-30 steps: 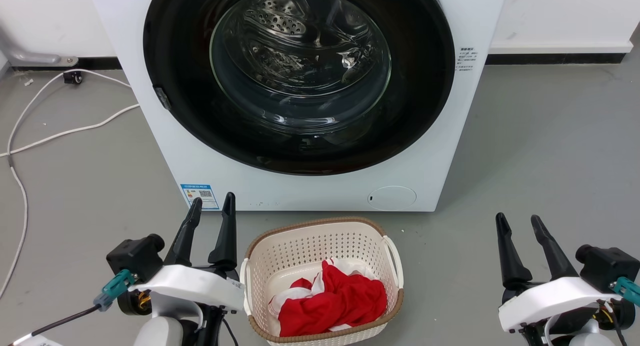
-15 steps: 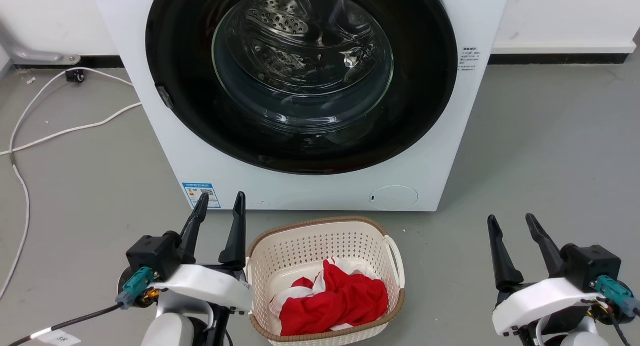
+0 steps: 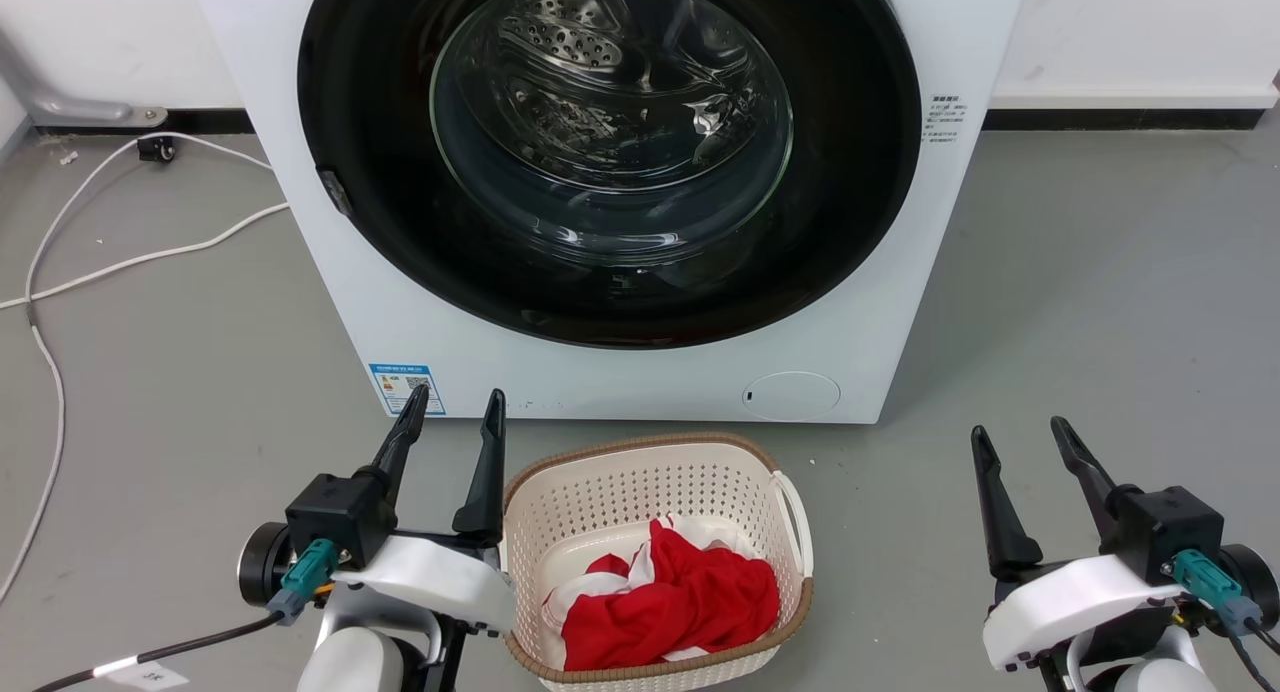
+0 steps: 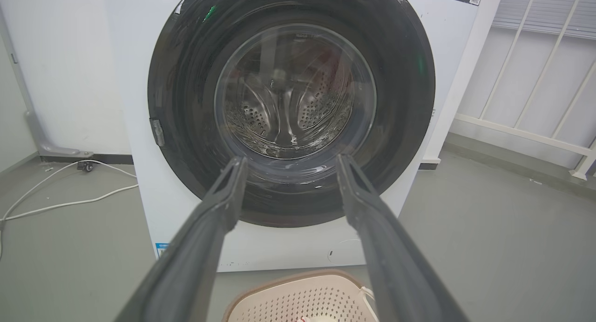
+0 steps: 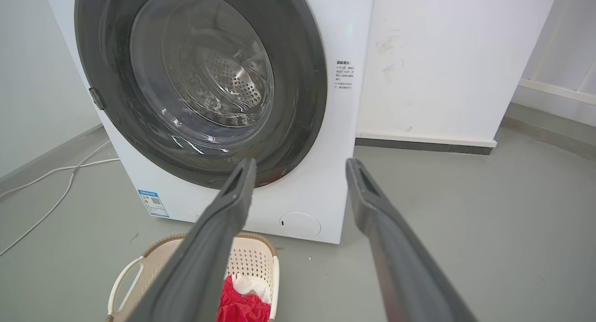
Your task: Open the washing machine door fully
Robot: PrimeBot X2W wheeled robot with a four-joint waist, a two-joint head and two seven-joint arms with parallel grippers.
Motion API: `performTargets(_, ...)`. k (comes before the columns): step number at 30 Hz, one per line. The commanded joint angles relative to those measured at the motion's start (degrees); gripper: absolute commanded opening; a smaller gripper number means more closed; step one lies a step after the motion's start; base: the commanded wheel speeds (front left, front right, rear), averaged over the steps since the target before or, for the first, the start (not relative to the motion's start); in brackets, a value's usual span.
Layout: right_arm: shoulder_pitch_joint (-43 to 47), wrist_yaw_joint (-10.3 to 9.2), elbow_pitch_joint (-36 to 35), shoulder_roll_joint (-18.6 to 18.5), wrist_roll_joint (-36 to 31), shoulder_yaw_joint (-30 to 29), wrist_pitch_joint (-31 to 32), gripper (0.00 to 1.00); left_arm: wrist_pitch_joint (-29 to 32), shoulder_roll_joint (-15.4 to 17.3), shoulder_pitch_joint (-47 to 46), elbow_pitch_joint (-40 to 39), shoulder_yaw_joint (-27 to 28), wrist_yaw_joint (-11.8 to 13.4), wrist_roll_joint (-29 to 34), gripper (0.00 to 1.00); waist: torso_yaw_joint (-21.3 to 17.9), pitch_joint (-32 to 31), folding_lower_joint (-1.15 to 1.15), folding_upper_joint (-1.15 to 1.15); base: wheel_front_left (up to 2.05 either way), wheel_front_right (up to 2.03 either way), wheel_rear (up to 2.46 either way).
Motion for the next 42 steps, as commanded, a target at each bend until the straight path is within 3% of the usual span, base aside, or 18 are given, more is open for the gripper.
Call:
performTargets(1,-0.7,-0.02,-0.4,0.1,-0.9,-0.1,-0.5,1.0,-0.5,0.1,-1.0,0.1,-0.3,0.3,1.3,1.0,0.0,0.0,0.0,0.0,0.0,0.0,0.0)
performTargets(20,-0.8,-0.03,0.2,0.2,-6.1,-0.5,-1.7,1.0,-2.5,0.1,-1.1,1.0,-0.8,1.0,8.1,1.0,0.5,0.0,0.0,0.0,0.0,0.0,0.0)
performTargets(28,-0.9,-0.03,0.7,0.2,-4.8,-0.8,-1.3,1.0,-2.4,0.1,-0.9,1.1,-0.6,1.2,7.2,1.0,0.5,0.0,0.0,0.0,0.0,0.0,0.0)
performTargets(29,-0.8,-0.03,0.8,0.2,-4.4,-0.9,-1.1,0.87,-2.4,0.1,-0.8,1.2,-0.6,1.2,7.1,1.0,0.5,0.0,0.0,0.0,0.0,0.0,0.0)
performTargets(30,-0.8,-0.03,0.9,0.2,-4.2,-0.9,-1.2,0.38,-2.4,0.1,-0.8,1.2,-0.5,1.2,7.1,1.0,0.5,0.0,0.0,0.0,0.0,0.0,0.0)
performTargets(32,-0.9,-0.03,1.0,0.2,-3.8,-0.9,-1.1,0.0,-2.4,0.1,-0.8,1.2,-0.5,1.3,7.1,1.0,0.5,0.0,0.0,0.0,0.0,0.0,0.0)
performTargets(42,-1.1,-0.03,1.0,0.2,0.0,-1.0,-2.6,0.0,-2.4,0.1,-0.7,1.3,-0.6,1.4,6.8,1.0,0.4,0.1,0.0,0.0,0.0,0.0,0.0)
